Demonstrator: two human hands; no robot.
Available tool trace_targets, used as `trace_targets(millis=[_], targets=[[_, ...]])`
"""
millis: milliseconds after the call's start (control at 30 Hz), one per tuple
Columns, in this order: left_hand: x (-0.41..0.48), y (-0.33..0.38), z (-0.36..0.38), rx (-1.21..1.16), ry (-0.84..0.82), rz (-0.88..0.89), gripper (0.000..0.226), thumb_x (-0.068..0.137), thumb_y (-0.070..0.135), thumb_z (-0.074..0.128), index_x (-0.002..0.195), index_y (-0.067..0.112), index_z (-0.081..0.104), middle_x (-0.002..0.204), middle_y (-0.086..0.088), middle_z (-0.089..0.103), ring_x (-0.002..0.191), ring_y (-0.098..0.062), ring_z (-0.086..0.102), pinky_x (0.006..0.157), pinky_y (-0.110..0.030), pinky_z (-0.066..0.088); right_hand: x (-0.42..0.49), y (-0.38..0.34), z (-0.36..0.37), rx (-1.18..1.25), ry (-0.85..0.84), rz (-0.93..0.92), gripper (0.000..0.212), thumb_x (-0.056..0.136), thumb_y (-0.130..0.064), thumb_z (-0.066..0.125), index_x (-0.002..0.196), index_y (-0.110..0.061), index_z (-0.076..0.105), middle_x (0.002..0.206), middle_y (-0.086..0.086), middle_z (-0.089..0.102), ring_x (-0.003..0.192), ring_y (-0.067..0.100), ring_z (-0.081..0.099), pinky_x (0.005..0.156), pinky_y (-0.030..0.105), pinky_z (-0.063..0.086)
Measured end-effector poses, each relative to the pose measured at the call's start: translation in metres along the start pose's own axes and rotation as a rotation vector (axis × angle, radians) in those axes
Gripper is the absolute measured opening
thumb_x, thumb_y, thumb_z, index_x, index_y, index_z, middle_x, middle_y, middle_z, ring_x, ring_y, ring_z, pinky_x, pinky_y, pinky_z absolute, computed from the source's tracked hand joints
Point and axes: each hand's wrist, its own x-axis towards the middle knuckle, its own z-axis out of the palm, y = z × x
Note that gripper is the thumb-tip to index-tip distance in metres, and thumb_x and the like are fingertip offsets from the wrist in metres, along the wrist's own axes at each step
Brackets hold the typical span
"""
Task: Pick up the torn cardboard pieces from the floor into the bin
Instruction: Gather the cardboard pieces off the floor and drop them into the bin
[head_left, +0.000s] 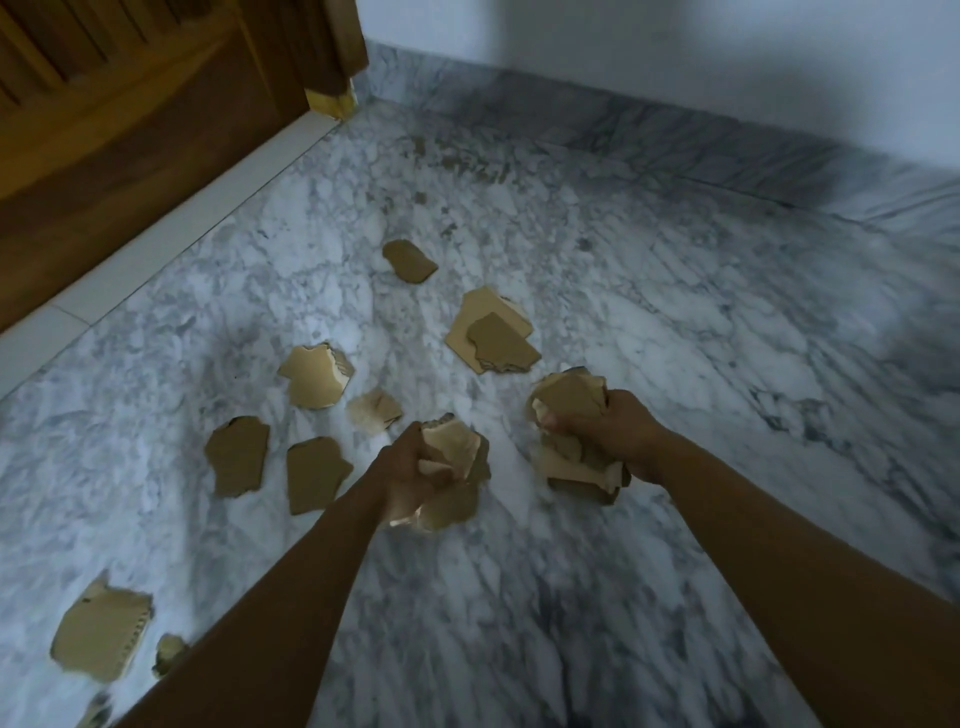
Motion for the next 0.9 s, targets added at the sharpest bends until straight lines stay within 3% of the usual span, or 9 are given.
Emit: trace_targets(millis=[67, 167, 233, 333, 400, 500, 600, 767, 900], targets=[[-0.001, 0.028, 0.002, -0.089, 0.017, 0.046, 0.035, 0.085, 0.014, 0.074, 0.112, 0.020, 0.054, 0.088, 0.013, 0.067, 0.078, 0.000, 0.063, 0.058, -0.007, 0.045, -0.017, -0.006, -0.020, 0.138, -0.001, 0.015, 0.050, 0.070, -0.035, 0.089, 0.110, -0.010, 0.072, 0.106, 0.010, 0.075, 0.094, 0.026, 0.073, 0.080, 0.043, 0.062], [0.003, 0.085, 0.015, -0.148, 0.005, 0.114, 0.062, 0.077, 0.031, 0.079, 0.131, 0.023, 0.049, 0.114, 0.000, 0.064, 0.103, -0.019, 0.064, 0.068, -0.029, 0.056, -0.032, -0.017, -0.042, 0.312, -0.004, -0.004, 0.055, 0.069, -0.036, 0.089, 0.113, -0.009, 0.071, 0.110, 0.011, 0.074, 0.096, 0.027, 0.073, 0.077, 0.040, 0.061], [0.006, 0.124, 0.032, -0.188, -0.046, 0.202, 0.068, 0.073, 0.042, 0.079, 0.132, 0.028, 0.050, 0.118, -0.001, 0.066, 0.107, -0.022, 0.066, 0.076, -0.042, 0.060, -0.043, -0.020, -0.054, 0.385, 0.029, -0.029, 0.062, 0.065, -0.040, 0.092, 0.114, -0.009, 0.071, 0.111, 0.012, 0.075, 0.097, 0.029, 0.074, 0.080, 0.045, 0.061], [0.007, 0.179, 0.059, -0.231, -0.118, 0.300, 0.029, 0.089, 0.019, 0.070, 0.114, 0.027, 0.059, 0.099, -0.004, 0.070, 0.083, -0.014, 0.071, 0.055, -0.026, 0.057, -0.063, -0.019, -0.069, 0.415, 0.153, -0.082, 0.049, 0.073, -0.040, 0.087, 0.112, -0.013, 0.072, 0.107, 0.008, 0.076, 0.092, 0.023, 0.075, 0.074, 0.039, 0.063], [0.010, 0.210, 0.078, -0.229, -0.175, 0.333, 0.025, 0.092, 0.009, 0.063, 0.114, 0.021, 0.056, 0.098, -0.008, 0.067, 0.075, -0.013, 0.068, 0.047, -0.017, 0.049, -0.084, -0.017, -0.092, 0.492, 0.185, -0.117, 0.037, 0.086, -0.036, 0.077, 0.113, -0.011, 0.071, 0.106, 0.010, 0.076, 0.092, 0.023, 0.074, 0.072, 0.036, 0.062], [0.014, 0.268, 0.110, -0.208, -0.273, 0.353, 0.047, 0.085, 0.024, 0.065, 0.127, 0.013, 0.049, 0.114, -0.018, 0.063, 0.087, -0.025, 0.069, 0.050, -0.027, 0.053, -0.119, -0.017, -0.151, 0.556, 0.249, -0.161, 0.033, 0.093, -0.035, 0.069, 0.116, -0.011, 0.069, 0.107, 0.011, 0.075, 0.095, 0.026, 0.074, 0.075, 0.039, 0.061], [0.004, 0.351, 0.149, -0.167, -0.357, 0.413, 0.057, 0.081, 0.030, 0.064, 0.133, 0.018, 0.042, 0.120, -0.016, 0.059, 0.092, -0.029, 0.067, 0.050, -0.029, 0.055, -0.162, -0.025, -0.226, 0.581, 0.417, -0.215, 0.035, 0.089, -0.037, 0.073, 0.115, -0.014, 0.069, 0.108, 0.009, 0.075, 0.095, 0.027, 0.074, 0.073, 0.038, 0.061], [-0.037, 0.494, 0.221, -0.132, -0.454, 0.612, 0.050, 0.081, 0.029, 0.064, 0.127, 0.013, 0.052, 0.124, -0.014, 0.061, 0.106, -0.023, 0.066, 0.079, -0.038, 0.060, -0.258, -0.029, -0.343, 0.605, 0.671, -0.306, 0.031, 0.084, -0.038, 0.077, 0.107, -0.019, 0.071, 0.103, 0.005, 0.077, 0.090, 0.021, 0.075, 0.070, 0.035, 0.061], [-0.101, 0.603, 0.292, -0.074, -0.563, 0.768, 0.046, 0.082, 0.034, 0.065, 0.124, 0.018, 0.054, 0.111, -0.007, 0.069, 0.097, -0.021, 0.069, 0.076, -0.039, 0.061, -0.353, -0.015, -0.430, 0.631, 0.876, -0.385, 0.030, 0.084, -0.039, 0.077, 0.106, -0.019, 0.073, 0.100, 0.005, 0.078, 0.091, 0.023, 0.075, 0.071, 0.037, 0.062]])
